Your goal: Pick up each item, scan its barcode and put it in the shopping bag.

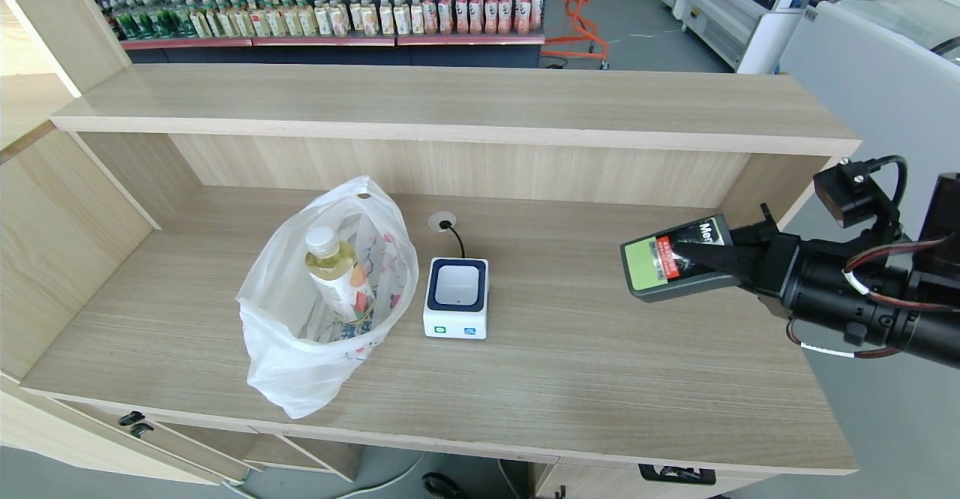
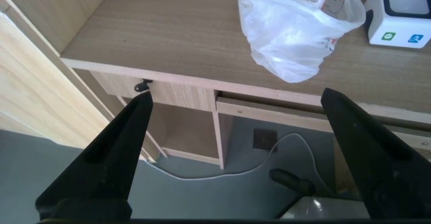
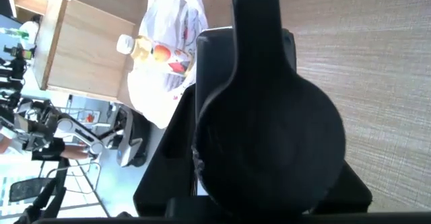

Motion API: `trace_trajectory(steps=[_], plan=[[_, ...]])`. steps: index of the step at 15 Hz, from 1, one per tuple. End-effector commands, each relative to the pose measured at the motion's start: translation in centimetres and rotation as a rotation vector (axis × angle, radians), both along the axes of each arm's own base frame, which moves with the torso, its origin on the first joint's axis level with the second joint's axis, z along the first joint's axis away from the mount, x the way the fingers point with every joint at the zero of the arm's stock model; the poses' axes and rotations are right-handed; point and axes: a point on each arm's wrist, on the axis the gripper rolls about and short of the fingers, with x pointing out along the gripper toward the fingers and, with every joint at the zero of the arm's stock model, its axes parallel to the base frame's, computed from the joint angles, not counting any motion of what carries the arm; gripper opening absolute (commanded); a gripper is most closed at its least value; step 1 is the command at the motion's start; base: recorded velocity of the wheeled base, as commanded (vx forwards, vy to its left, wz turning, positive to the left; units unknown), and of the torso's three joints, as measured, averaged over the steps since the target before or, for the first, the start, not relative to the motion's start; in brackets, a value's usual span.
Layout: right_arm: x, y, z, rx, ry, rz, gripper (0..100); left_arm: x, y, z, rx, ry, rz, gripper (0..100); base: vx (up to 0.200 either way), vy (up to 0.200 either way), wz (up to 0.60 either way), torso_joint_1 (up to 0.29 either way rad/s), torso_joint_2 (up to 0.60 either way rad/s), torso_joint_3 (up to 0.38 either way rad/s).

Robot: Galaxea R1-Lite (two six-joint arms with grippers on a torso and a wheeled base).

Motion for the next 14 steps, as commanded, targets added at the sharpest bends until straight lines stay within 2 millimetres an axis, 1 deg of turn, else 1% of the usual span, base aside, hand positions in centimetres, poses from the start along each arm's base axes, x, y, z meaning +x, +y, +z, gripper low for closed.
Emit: trace_trajectory(steps=[1, 3, 9, 11, 14], plan=[[-0.2, -0.01, -0.25, -0.002, 0.008, 0.002, 0, 0.0, 0.0, 0.0, -0.001, -0.001, 0.001, 100, 0.0, 0.0, 0.0, 0.0, 0.0, 0.0], [-0.28, -0.03, -0.45, -0.004, 0.015, 0.002, 0, 0.01, 0.0, 0.0, -0.004, 0.001, 0.001, 100, 0.0, 0.0, 0.0, 0.0, 0.0, 0.0], [-0.58, -0.14, -0.3, -0.002, 0.012, 0.0, 0, 0.01, 0.0, 0.02, -0.016, -0.003, 0.002, 100, 0.0, 0.2, 0.0, 0.005, 0.0, 0.002], [-0.68, -0.21, -0.7, -0.006, 0.027, -0.003, 0, 0.01, 0.0, 0.02, -0.016, -0.003, 0.002, 100, 0.0, 0.2, 0.0, 0.01, 0.0, 0.005], [-0.26, -0.32, -1.05, -0.018, 0.037, -0.054, 0, 0.01, 0.0, 0.02, -0.015, -0.002, 0.002, 100, 0.0, 0.2, 0.0, 0.002, 0.0, 0.004]])
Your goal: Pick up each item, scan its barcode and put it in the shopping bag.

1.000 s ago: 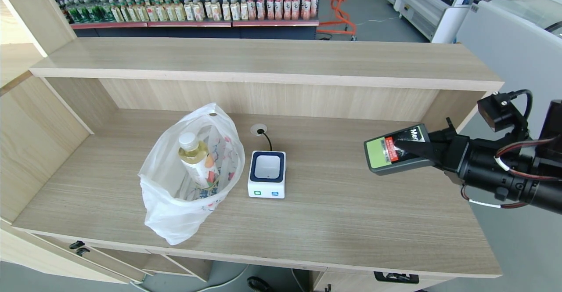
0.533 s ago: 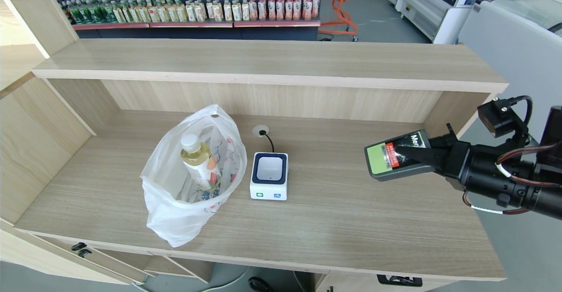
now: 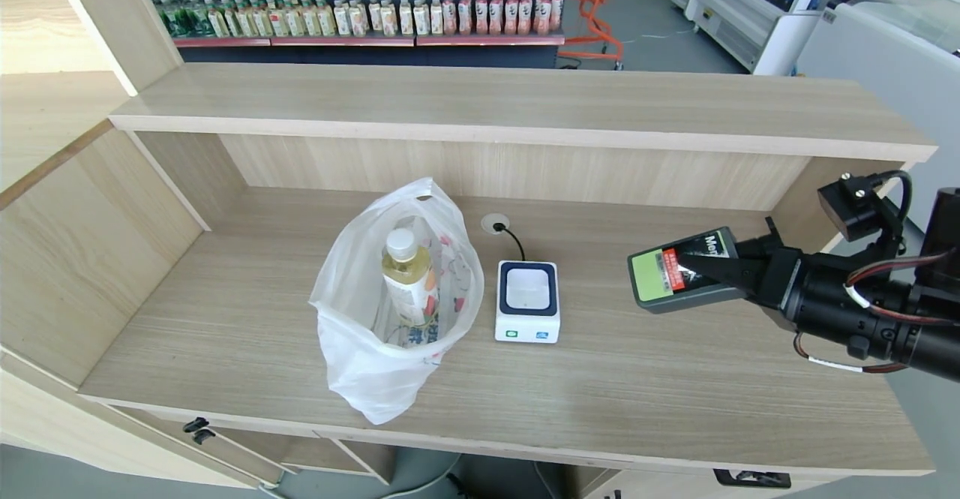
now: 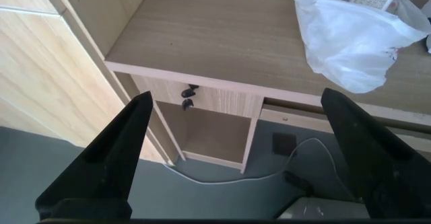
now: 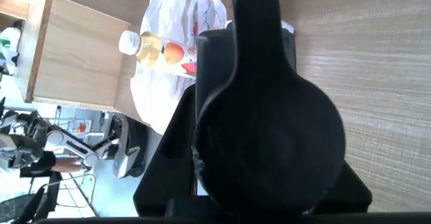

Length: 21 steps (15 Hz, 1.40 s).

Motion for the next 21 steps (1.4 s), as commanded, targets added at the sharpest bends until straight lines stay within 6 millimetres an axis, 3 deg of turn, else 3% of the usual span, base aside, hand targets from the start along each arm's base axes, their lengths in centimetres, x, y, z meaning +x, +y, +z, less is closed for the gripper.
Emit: trace_trajectory(steps=[1, 10, 15, 21], plan=[[0.2, 0.0, -0.3, -0.002, 0.012, -0.005, 0, 0.0, 0.0, 0.0, 0.005, 0.001, 0.001, 100, 0.0, 0.2, 0.0, 0.002, 0.0, 0.002], [-0.2, 0.0, -1.2, 0.007, 0.057, -0.004, 0, 0.0, 0.0, 0.0, 0.008, 0.002, 0.0, 100, 0.022, 0.0, 0.0, -0.001, 0.0, 0.0], [1.2, 3.5, -1.3, -0.028, 0.047, 0.052, 0, 0.0, 0.0, 0.0, 0.007, 0.001, 0.0, 100, 0.0, 0.0, 0.0, 0.0, 0.0, 0.0], [4.6, 5.6, -3.1, -0.145, 0.025, 0.086, 0, 0.0, 0.0, 0.0, 0.008, 0.002, 0.0, 100, 0.0, 0.0, 0.0, 0.0, 0.0, 0.0]])
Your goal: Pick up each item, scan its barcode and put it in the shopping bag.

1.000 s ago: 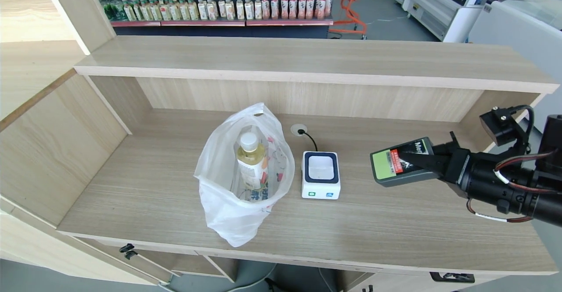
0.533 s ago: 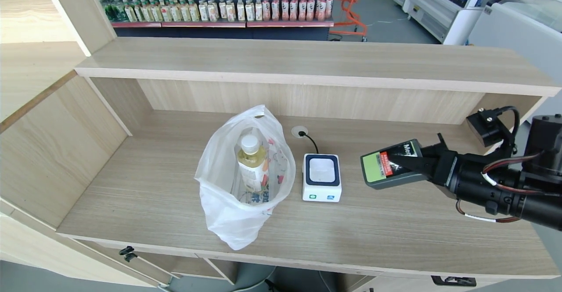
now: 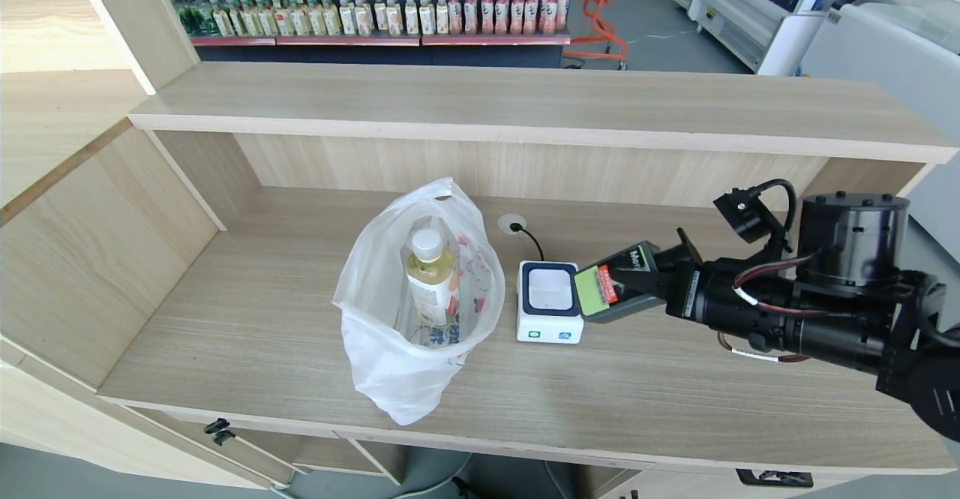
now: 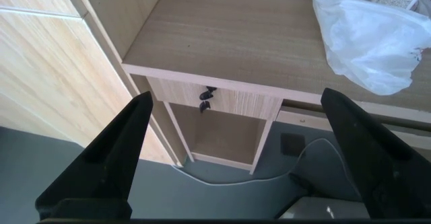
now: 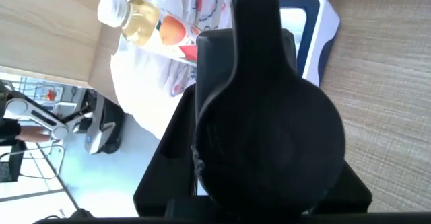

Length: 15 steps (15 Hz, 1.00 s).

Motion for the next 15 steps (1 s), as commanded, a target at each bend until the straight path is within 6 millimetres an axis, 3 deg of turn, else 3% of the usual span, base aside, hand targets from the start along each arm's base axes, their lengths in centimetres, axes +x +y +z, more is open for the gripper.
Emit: trace_trajectory(steps=[1, 6, 15], plan=[[2.3, 1.0, -2.1, -0.059, 0.03, 0.012, 0, 0.0, 0.0, 0.0, 0.0, 0.001, 0.0, 100, 0.0, 0.0, 0.0, 0.0, 0.0, 0.0], [4.8, 2.5, -4.5, -0.145, 0.004, 0.047, 0, 0.0, 0.0, 0.0, 0.001, 0.001, 0.0, 100, 0.0, 0.0, 0.0, 0.0, 0.0, 0.0], [7.9, 5.7, -5.3, -0.147, -0.058, 0.093, 0, 0.0, 0.0, 0.0, 0.001, 0.001, 0.0, 100, 0.0, 0.0, 0.0, 0.0, 0.0, 0.0]])
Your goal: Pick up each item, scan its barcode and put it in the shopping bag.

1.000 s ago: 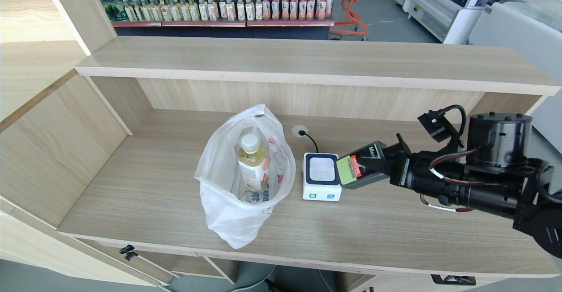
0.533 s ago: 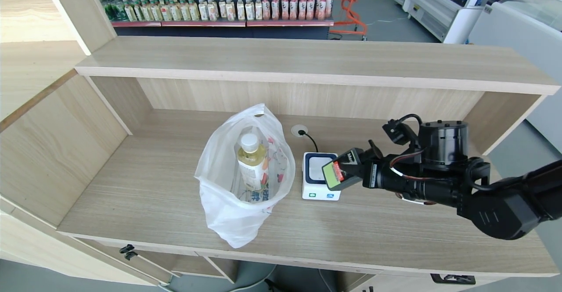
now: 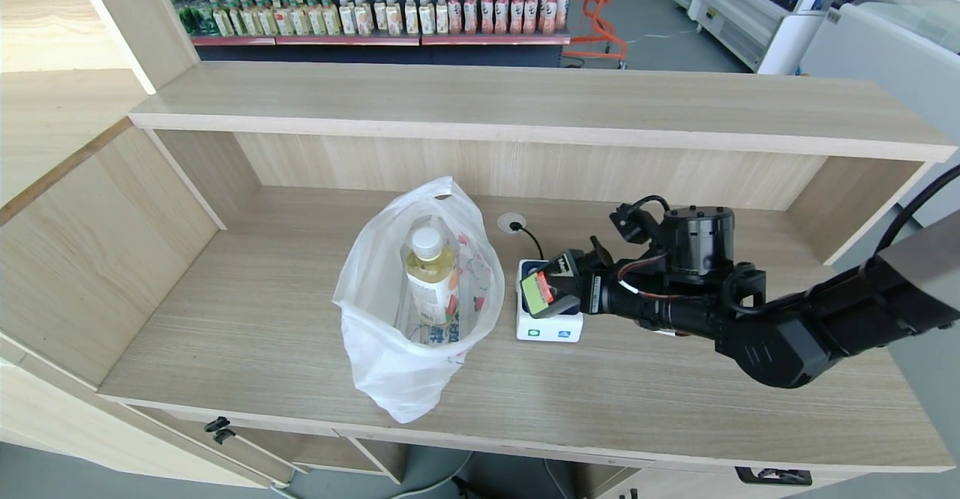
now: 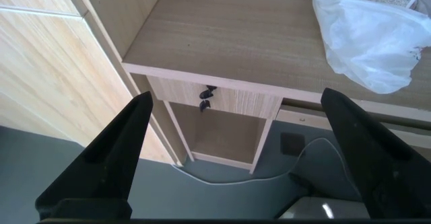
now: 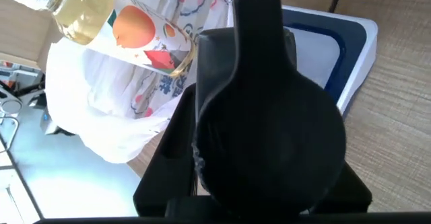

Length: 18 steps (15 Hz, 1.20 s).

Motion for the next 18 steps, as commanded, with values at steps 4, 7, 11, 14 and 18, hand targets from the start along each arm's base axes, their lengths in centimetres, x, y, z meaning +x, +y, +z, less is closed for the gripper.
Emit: trace_trajectory(steps=[4, 7, 11, 14, 18], plan=[[0.9, 0.5, -1.1, -0.029, -0.002, 0.012, 0, 0.0, 0.0, 0.0, 0.001, 0.001, 0.0, 100, 0.0, 0.0, 0.0, 0.0, 0.0, 0.0], [0.9, 0.3, -0.7, -0.021, -0.015, 0.008, 0, 0.0, 0.0, 0.0, 0.0, 0.001, 0.0, 100, 0.0, 0.0, 0.0, 0.0, 0.0, 0.0], [-3.1, -0.7, 8.2, 0.116, -0.241, 0.028, 0, 0.0, 0.0, 0.0, 0.0, 0.001, 0.0, 100, 0.0, 0.0, 0.0, 0.0, 0.0, 0.0], [-5.4, -2.9, 9.7, -0.163, -0.622, 0.051, 0, 0.0, 0.0, 0.0, 0.0, 0.0, 0.0, 100, 0.0, 0.0, 0.0, 0.0, 0.0, 0.0], [-7.8, -4.0, 8.0, -0.186, -0.7, 0.045, 0, 0.0, 0.0, 0.0, 0.0, 0.0, 0.0, 100, 0.0, 0.0, 0.0, 0.0, 0.0, 0.0]])
